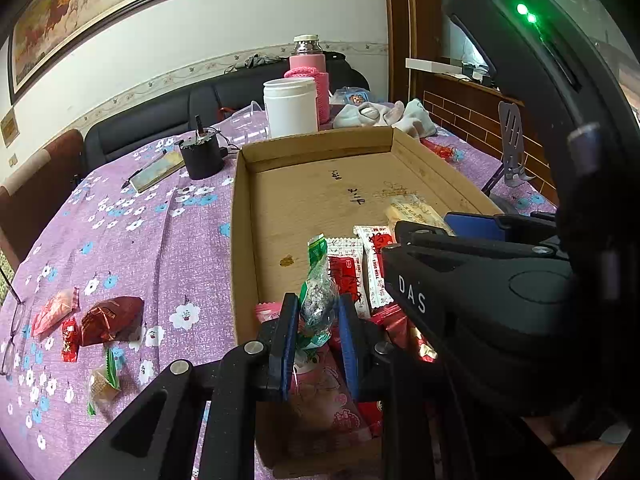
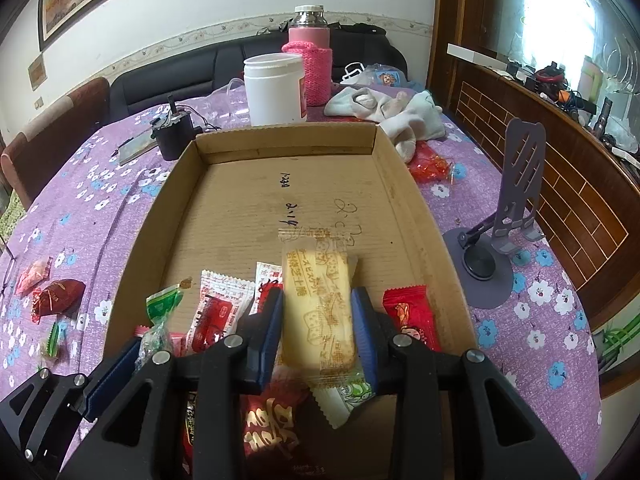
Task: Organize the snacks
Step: 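Lower the biscuit bar and green candy into the tray and open both grippers, then move the left gripper to the tablecloth and grasp a clear green-labelled candy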
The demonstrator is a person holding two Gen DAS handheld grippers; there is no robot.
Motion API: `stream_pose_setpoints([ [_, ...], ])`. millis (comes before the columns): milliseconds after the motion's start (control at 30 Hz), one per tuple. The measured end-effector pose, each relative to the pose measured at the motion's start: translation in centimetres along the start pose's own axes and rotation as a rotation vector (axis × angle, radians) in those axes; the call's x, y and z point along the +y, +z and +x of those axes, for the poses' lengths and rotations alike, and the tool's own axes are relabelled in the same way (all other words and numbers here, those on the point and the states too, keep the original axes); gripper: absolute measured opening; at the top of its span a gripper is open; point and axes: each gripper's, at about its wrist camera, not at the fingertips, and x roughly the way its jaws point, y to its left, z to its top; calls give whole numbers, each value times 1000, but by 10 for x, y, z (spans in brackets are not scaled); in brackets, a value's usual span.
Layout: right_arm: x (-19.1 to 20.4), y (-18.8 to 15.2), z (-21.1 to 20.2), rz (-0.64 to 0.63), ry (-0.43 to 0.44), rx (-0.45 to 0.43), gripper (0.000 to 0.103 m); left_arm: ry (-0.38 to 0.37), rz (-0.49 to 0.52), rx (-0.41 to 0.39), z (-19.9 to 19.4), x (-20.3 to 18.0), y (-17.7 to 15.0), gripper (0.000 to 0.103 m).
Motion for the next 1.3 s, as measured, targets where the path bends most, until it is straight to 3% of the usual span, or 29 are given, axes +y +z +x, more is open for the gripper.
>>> stream_pose_setpoints([
  [400,0,3,-10,13,20,-34,33,3,6,-21,-4,-1,-2,20],
  [800,-2,4,-12,25,21,-45,39,3,1,-53,-10,0,0,47],
  [1300,-2,4,-13,22,14,-50,45,-2,-19,-63,-13,4,2,48],
])
